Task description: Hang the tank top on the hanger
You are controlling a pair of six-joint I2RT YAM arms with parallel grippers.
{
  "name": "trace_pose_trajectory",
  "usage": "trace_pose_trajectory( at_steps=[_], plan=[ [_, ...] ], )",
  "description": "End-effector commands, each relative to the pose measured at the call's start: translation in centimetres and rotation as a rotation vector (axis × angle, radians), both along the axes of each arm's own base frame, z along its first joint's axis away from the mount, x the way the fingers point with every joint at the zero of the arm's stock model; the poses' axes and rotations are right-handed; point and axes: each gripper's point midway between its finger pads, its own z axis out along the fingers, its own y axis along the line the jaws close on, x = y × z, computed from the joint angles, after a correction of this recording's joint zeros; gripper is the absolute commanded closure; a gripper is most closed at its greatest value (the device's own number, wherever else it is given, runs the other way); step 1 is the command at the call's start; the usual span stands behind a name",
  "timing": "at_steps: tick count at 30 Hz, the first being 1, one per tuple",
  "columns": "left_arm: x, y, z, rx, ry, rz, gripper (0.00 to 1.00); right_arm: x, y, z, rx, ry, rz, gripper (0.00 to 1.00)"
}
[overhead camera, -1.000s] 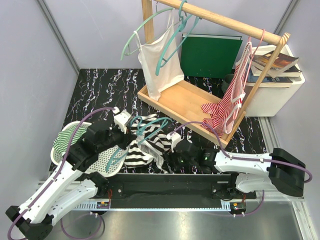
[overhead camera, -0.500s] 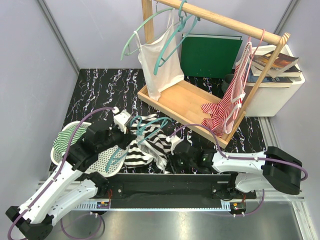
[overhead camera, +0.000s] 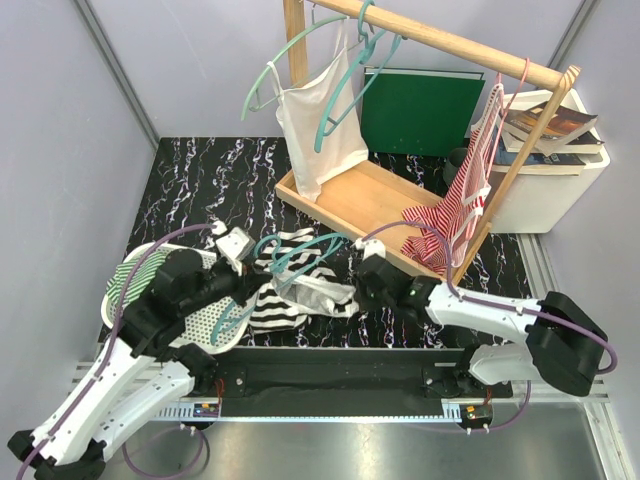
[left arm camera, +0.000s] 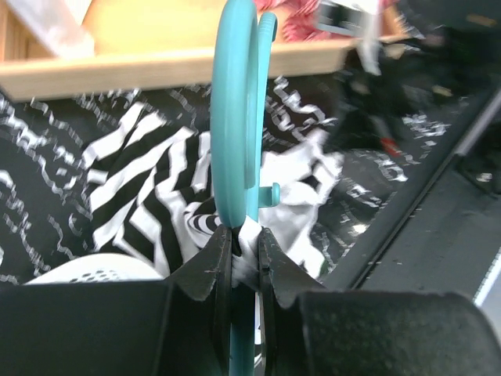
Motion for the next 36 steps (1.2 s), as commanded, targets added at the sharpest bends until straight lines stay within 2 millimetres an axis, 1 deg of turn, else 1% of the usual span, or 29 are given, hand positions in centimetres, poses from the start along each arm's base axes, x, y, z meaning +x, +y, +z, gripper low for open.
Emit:
trace_pose_trajectory(
  at_steps=[1,4,5,6,7,8,9,11,12,14,15,17,23,24,26,29,31,32,34,36],
  plan=[
    [-1.6,-0.9,3.9,-0.129,-0.133,-0.097,1.00,4.8,-0.8,2.6,-0.026,-0.104,-0.100,1.00],
    [-2.1,-1.0,4.2,-0.146,-0.151,-0.117,1.00,6.7,-0.8,3.8,-0.030,-0.138,-0.128,1.00],
    [-2.1,-0.9,4.2,-0.146,-0.151,-0.115,1.00,7.5,-1.2,4.1,-0.038,-0.147,-0.144,1.00],
    [-2.2,-1.0,4.0,-0.144,-0.145,-0.123,1.00,8.4,-1.2,4.9,-0.037,-0.167,-0.166,1.00],
    [-2.3,-1.2,4.2,-0.145,-0.147,-0.135,1.00,9.0,-1.5,5.2,-0.043,-0.171,-0.187,1.00],
    [-2.7,-1.4,4.3,-0.152,-0.146,-0.158,1.00,9.7,-2.2,5.6,-0.048,-0.172,-0.218,1.00],
    [-2.7,-1.4,4.4,-0.154,-0.149,-0.163,1.00,10.5,-2.2,6.5,-0.040,-0.190,-0.235,1.00],
    [-2.5,-1.2,4.3,-0.151,-0.150,-0.145,1.00,11.1,-2.4,7.5,-0.031,-0.208,-0.243,1.00],
    [-2.4,-1.1,4.3,-0.151,-0.154,-0.137,1.00,11.7,-2.6,8.7,-0.021,-0.232,-0.253,1.00],
    [-2.2,-0.9,4.3,-0.148,-0.156,-0.119,1.00,11.9,-3.1,9.0,-0.033,-0.238,-0.257,1.00],
    [-2.1,-0.8,4.3,-0.146,-0.161,-0.109,1.00,12.1,-3.5,9.5,-0.030,-0.246,-0.264,1.00],
    [-1.7,-0.5,4.2,-0.139,-0.159,-0.080,1.00,12.0,-4.0,9.6,-0.043,-0.249,-0.264,1.00],
    [-1.6,-0.5,4.0,-0.133,-0.150,-0.078,1.00,12.5,-6.5,11.5,-0.057,-0.284,-0.302,1.00],
    [-1.6,-0.6,4.0,-0.134,-0.150,-0.081,1.00,12.5,-6.7,12.1,-0.043,-0.296,-0.303,1.00],
    [-1.6,-0.6,4.0,-0.135,-0.150,-0.084,1.00,12.6,-7.3,12.5,-0.046,-0.302,-0.309,1.00],
    [-1.7,-0.8,3.8,-0.132,-0.142,-0.091,1.00,12.8,-7.3,13.7,-0.031,-0.320,-0.303,1.00],
    [-1.6,-0.8,3.6,-0.128,-0.135,-0.093,1.00,12.9,-7.2,13.9,-0.031,-0.319,-0.295,1.00],
    [-1.7,-0.9,3.6,-0.129,-0.133,-0.099,1.00,12.9,-6.8,14.5,-0.012,-0.322,-0.280,1.00],
    [-1.6,-0.9,3.4,-0.126,-0.128,-0.099,1.00,12.8,-6.3,14.9,0.028,-0.310,-0.282,1.00],
    [-1.6,-1.0,3.3,-0.123,-0.123,-0.103,1.00,12.3,-5.0,15.4,0.086,-0.289,-0.243,1.00]
  ],
)
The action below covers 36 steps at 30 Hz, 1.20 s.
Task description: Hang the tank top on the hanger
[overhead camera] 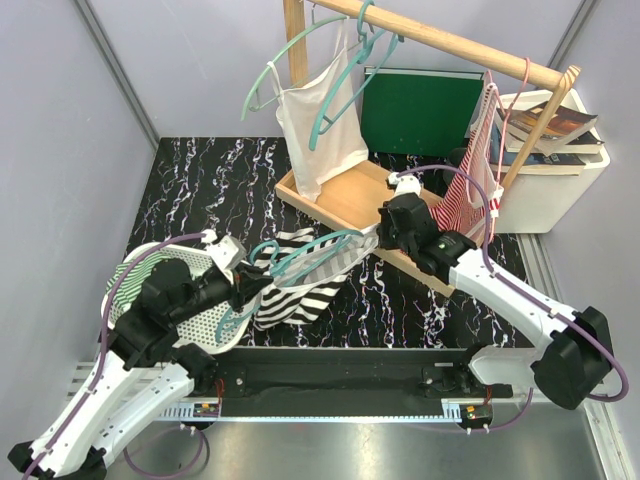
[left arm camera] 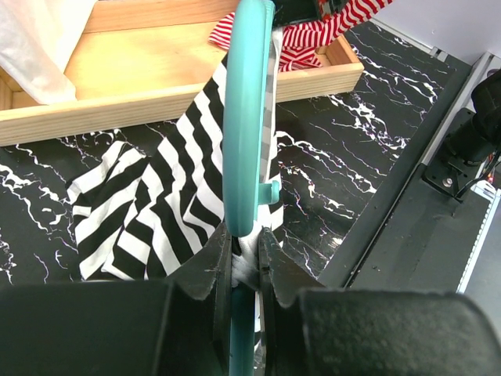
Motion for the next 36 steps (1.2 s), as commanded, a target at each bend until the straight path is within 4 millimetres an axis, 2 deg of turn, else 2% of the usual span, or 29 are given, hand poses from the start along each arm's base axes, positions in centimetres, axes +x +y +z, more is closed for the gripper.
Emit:
trace_pose_trajectory(
  at_steps=[1,7,13,15,18,26,29,32,34,35,36],
  plan=[
    [0.2,-0.6,1.2,-0.030,-0.034,-0.022,1.00,0.1,1.5,3.3,0.116,-0.030,0.040,1.00],
    [0.3,-0.7,0.9,-0.023,-0.019,-0.023,1.00,-0.3,2.2,4.9,0.165,-0.049,0.069,1.00],
    [0.4,-0.9,0.6,-0.015,-0.011,-0.029,1.00,-2.1,4.0,5.9,0.206,-0.047,0.155,1.00],
    [0.5,-0.8,0.6,-0.015,-0.013,-0.023,1.00,-2.7,4.6,5.9,0.212,-0.042,0.176,1.00],
    [0.9,-0.7,0.4,-0.006,-0.006,-0.003,1.00,-4.6,6.8,6.6,0.212,-0.054,0.248,1.00],
    [0.9,-0.7,0.2,-0.002,0.001,-0.007,1.00,-6.9,9.3,8.0,0.235,-0.049,0.330,1.00],
    [0.5,-1.2,0.1,-0.006,0.012,-0.041,1.00,-8.1,11.2,9.2,0.252,-0.055,0.400,1.00],
    [0.2,-1.6,0.1,-0.008,0.018,-0.070,1.00,-8.0,12.4,11.6,0.260,-0.105,0.432,1.00],
    [-0.1,-1.8,0.1,-0.010,0.020,-0.092,1.00,-7.5,13.0,11.8,0.244,-0.113,0.446,1.00],
    [-0.2,-1.7,0.2,-0.013,0.017,-0.091,1.00,-7.7,13.6,12.8,0.260,-0.123,0.469,1.00],
    [-0.1,-1.7,0.2,-0.014,0.012,-0.084,1.00,-7.9,14.0,12.8,0.261,-0.119,0.483,1.00]
  ],
)
